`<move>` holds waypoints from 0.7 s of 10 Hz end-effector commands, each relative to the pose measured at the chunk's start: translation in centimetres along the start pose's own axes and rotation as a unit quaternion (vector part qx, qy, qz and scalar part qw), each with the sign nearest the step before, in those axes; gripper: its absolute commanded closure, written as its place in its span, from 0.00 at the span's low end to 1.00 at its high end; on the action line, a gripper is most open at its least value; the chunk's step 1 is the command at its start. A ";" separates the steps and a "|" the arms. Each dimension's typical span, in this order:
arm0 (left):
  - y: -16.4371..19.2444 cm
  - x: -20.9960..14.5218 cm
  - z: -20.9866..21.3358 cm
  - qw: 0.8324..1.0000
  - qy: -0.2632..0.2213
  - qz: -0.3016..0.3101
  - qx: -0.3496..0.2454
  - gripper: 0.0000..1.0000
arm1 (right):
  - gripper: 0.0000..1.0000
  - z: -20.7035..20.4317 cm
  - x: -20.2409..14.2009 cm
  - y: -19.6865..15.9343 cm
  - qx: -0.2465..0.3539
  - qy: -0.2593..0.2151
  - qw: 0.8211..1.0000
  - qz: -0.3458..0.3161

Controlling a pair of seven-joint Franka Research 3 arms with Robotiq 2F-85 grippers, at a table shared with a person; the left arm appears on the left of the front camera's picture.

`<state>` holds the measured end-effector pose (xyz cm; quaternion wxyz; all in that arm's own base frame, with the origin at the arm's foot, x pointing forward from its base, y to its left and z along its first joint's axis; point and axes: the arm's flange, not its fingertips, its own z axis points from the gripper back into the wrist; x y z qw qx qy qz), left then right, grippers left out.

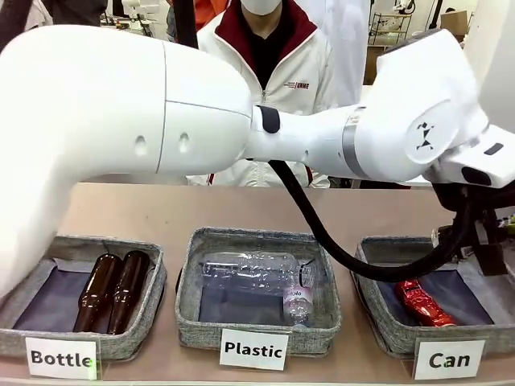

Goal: Sort the can waste into the basket.
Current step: Pick up the can waste from the table and place it in the right Fabric basket.

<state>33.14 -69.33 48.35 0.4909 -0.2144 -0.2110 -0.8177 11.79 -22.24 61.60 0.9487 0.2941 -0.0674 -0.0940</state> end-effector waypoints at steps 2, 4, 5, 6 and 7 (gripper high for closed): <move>0.9 1.7 0.8 0.999 0.044 0.007 0.023 0.43 | 0.00 0.1 -0.7 0.2 0.010 0.000 1.000 -0.008; 1.0 1.4 1.2 0.998 0.056 0.009 0.029 0.00 | 0.00 0.1 -0.7 0.2 0.010 0.000 1.000 -0.008; 1.4 1.0 1.5 0.997 0.059 0.016 0.042 0.00 | 0.00 0.1 -0.7 0.2 0.010 0.000 1.000 -0.008; 1.9 0.4 2.0 0.995 0.068 0.027 0.061 0.00 | 0.00 0.1 -0.7 0.2 0.010 0.000 1.000 -0.008; 2.1 -0.3 2.4 0.994 0.071 0.038 0.078 0.09 | 0.00 0.1 -0.7 0.2 0.010 0.000 1.000 -0.008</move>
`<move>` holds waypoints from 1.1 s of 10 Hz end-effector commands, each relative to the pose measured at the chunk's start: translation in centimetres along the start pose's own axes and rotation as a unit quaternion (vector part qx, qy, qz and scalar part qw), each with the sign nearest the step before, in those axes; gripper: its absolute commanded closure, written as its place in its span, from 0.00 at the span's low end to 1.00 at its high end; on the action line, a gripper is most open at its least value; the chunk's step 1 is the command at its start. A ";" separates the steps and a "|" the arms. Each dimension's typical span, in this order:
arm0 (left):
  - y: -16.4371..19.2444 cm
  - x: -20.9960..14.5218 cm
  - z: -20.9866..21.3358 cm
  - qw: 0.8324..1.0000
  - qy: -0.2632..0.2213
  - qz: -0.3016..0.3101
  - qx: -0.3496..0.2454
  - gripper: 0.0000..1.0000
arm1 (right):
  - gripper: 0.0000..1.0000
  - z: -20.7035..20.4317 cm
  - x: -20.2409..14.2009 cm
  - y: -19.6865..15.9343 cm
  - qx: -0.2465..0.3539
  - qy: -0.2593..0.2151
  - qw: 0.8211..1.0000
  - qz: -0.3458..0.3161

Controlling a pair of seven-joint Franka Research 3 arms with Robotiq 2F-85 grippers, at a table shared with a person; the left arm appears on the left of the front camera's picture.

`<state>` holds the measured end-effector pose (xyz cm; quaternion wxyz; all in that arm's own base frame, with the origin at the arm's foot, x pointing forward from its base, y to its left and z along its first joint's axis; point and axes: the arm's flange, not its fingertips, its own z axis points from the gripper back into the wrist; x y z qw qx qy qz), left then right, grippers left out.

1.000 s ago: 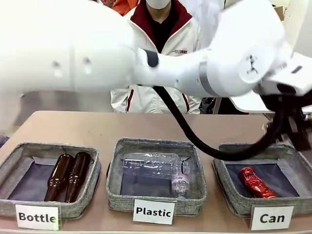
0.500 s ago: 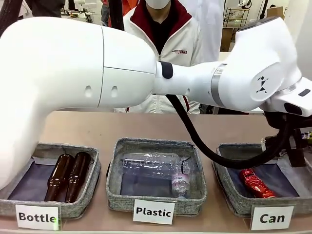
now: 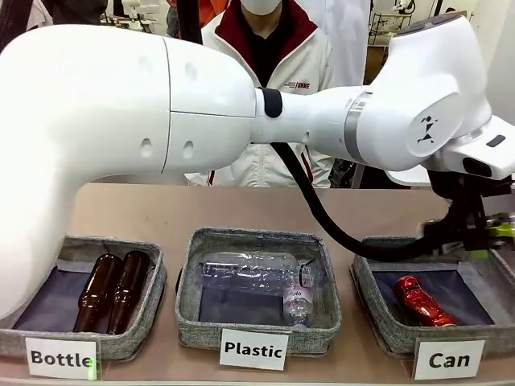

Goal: Sort the can waste into the basket.
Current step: Pick up the can waste from the table and place it in the right Fabric basket.

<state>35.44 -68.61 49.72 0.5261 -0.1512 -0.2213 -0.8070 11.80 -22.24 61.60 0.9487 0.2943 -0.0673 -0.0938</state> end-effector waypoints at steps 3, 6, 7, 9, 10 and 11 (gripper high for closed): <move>0.6 -0.6 1.7 0.998 0.016 0.033 0.048 0.00 | 0.00 0.1 -0.7 0.2 0.009 0.000 1.000 -0.008; 0.6 -1.6 3.5 0.998 0.015 0.038 0.040 0.00 | 0.00 0.1 -0.7 0.2 0.009 0.000 1.000 -0.008; 0.7 -3.2 5.7 0.998 0.019 0.052 0.010 0.00 | 0.00 0.0 0.0 0.0 0.000 0.000 1.000 0.000; -0.3 -9.5 12.3 0.993 0.022 0.103 -0.043 0.00 | 0.00 -2.8 3.4 2.0 0.020 0.041 0.999 0.015; -2.0 -14.0 15.5 0.988 0.025 0.141 -0.059 0.00 | 0.00 -5.3 5.8 3.9 0.038 0.063 0.997 0.023; -3.7 -18.4 17.9 0.970 0.027 0.227 -0.082 0.00 | 0.00 -8.0 7.7 5.7 0.052 0.074 0.995 0.030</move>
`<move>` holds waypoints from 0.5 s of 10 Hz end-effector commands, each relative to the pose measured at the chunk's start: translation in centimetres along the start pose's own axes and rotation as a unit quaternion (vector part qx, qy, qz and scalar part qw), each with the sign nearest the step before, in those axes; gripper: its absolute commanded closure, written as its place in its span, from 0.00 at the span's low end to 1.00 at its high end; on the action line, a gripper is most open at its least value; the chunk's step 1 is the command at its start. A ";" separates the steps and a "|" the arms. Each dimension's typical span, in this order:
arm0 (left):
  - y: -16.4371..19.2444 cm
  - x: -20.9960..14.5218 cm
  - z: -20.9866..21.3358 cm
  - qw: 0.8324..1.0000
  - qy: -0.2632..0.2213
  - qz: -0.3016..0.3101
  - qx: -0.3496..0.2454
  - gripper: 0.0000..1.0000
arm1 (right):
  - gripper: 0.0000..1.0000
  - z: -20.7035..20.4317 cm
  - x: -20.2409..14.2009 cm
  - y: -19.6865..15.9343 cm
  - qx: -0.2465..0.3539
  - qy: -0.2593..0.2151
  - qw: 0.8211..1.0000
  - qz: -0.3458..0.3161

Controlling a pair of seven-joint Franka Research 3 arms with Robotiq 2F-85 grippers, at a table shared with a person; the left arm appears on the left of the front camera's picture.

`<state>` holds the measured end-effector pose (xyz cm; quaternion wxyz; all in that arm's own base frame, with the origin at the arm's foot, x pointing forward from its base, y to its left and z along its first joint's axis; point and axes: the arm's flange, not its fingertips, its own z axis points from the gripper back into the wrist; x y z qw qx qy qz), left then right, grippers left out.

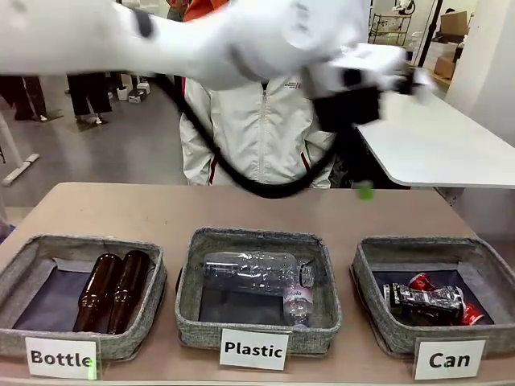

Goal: Sort the can waste into the basket.
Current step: Pick up the can waste from the table and place it in the right Fabric basket.

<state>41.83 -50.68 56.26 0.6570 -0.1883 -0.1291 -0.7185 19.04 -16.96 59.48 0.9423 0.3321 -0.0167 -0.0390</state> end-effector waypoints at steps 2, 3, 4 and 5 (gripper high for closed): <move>-4.8 -18.9 5.6 0.977 -0.069 0.179 -0.088 0.00 | 0.00 -8.2 5.9 5.3 0.023 0.015 0.999 0.017; -6.9 -26.2 7.2 0.958 -0.110 0.257 -0.066 0.00 | 0.00 -11.8 6.9 7.7 0.058 0.039 0.997 0.042; -8.3 -32.2 8.7 0.930 -0.149 0.331 -0.048 0.00 | 0.00 -14.9 7.6 9.7 0.103 0.055 0.992 0.042; -9.3 -37.5 10.1 0.895 -0.185 0.404 -0.038 0.00 | 0.00 -17.4 8.4 11.0 0.171 0.087 0.981 0.023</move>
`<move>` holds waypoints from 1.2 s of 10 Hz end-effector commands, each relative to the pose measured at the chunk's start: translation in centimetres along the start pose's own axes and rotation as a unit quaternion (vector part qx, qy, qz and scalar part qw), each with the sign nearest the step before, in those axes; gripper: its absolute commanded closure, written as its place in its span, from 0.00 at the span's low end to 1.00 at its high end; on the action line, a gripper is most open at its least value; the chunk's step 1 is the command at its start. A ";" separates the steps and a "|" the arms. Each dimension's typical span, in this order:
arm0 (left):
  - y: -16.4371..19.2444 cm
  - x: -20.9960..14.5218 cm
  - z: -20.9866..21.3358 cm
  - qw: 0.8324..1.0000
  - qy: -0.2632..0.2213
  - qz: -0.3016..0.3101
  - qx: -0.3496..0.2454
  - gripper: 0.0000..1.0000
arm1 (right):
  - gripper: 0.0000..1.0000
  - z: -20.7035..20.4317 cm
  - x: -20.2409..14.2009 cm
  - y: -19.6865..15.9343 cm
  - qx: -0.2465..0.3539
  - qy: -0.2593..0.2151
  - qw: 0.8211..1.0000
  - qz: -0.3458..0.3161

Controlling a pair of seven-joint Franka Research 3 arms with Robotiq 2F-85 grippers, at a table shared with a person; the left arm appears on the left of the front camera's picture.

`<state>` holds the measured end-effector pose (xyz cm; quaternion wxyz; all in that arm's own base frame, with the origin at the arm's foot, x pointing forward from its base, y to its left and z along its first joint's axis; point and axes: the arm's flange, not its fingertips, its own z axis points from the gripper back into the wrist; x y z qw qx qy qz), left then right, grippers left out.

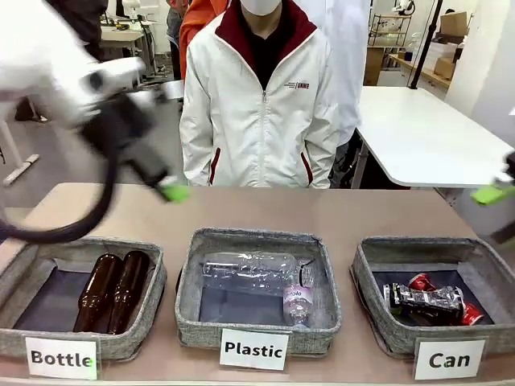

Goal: Sort the can waste into the basket.
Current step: Pick up the can waste from the table and place it in the right Fabric basket.

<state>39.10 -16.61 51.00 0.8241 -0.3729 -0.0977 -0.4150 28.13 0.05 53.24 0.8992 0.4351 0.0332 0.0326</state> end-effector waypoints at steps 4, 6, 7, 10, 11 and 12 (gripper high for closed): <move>4.1 -11.8 4.9 0.985 -0.111 0.130 -0.010 0.00 | 0.00 -1.9 5.9 -2.4 0.325 0.019 0.915 -0.239; 4.1 -11.8 4.9 0.985 -0.111 0.130 -0.010 0.00 | 0.00 -4.8 3.6 -0.7 0.196 0.068 0.970 -0.123; 4.1 -11.8 4.9 0.985 -0.111 0.130 -0.010 0.00 | 0.00 -4.8 3.6 -0.7 0.196 0.068 0.970 -0.123; 4.1 -11.8 4.9 0.985 -0.111 0.130 -0.010 0.00 | 0.00 -4.8 3.6 -0.7 0.196 0.068 0.970 -0.123; 4.1 -11.8 4.9 0.985 -0.111 0.130 -0.010 0.00 | 0.00 -4.8 3.6 -0.7 0.196 0.068 0.970 -0.123; 4.1 -11.8 4.9 0.985 -0.111 0.130 -0.010 0.00 | 0.00 -4.8 3.6 -0.7 0.196 0.068 0.970 -0.123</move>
